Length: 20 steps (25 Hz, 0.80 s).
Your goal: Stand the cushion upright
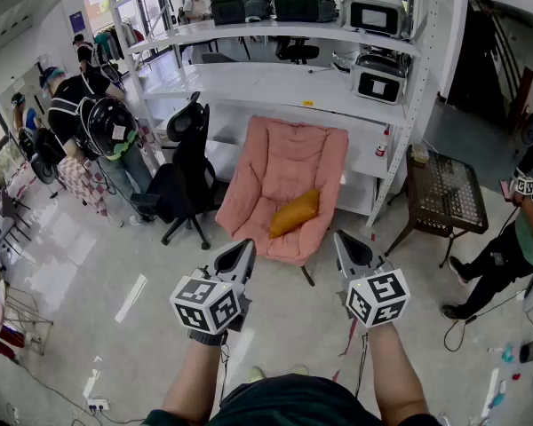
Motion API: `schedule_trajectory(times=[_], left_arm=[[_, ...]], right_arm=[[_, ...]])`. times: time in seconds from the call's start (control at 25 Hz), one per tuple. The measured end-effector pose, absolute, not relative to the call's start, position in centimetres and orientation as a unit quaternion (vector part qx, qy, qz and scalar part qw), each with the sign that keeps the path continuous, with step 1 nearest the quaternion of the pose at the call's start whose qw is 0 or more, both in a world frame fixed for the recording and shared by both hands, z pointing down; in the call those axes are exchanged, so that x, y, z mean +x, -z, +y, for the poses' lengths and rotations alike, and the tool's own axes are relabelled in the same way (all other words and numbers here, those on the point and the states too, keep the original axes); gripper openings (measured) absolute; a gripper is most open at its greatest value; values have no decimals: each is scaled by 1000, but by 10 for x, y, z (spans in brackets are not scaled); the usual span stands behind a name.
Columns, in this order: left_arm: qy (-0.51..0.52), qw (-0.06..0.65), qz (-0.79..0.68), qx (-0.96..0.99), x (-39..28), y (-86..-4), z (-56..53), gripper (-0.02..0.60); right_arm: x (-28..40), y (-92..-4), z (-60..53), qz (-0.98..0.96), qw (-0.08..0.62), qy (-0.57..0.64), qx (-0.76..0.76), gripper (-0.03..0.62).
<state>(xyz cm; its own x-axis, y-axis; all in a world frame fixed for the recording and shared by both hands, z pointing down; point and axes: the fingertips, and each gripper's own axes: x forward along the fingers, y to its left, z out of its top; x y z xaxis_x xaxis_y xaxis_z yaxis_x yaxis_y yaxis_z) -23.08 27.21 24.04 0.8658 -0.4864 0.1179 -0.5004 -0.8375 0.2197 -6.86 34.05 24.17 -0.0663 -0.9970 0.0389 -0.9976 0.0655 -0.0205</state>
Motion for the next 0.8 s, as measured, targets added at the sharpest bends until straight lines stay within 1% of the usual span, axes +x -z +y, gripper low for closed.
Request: schedule_trajectory(times=[0.28,0.8], left_arm=[[-26,115,-254,960,-214,-237,273,6],[-26,116,-254,960,-210,-238,276,6]], right_arm=[[-56,-243,340,-730,8,-21,683,3],[-57,-242,342,-737,6,-24,676,3]])
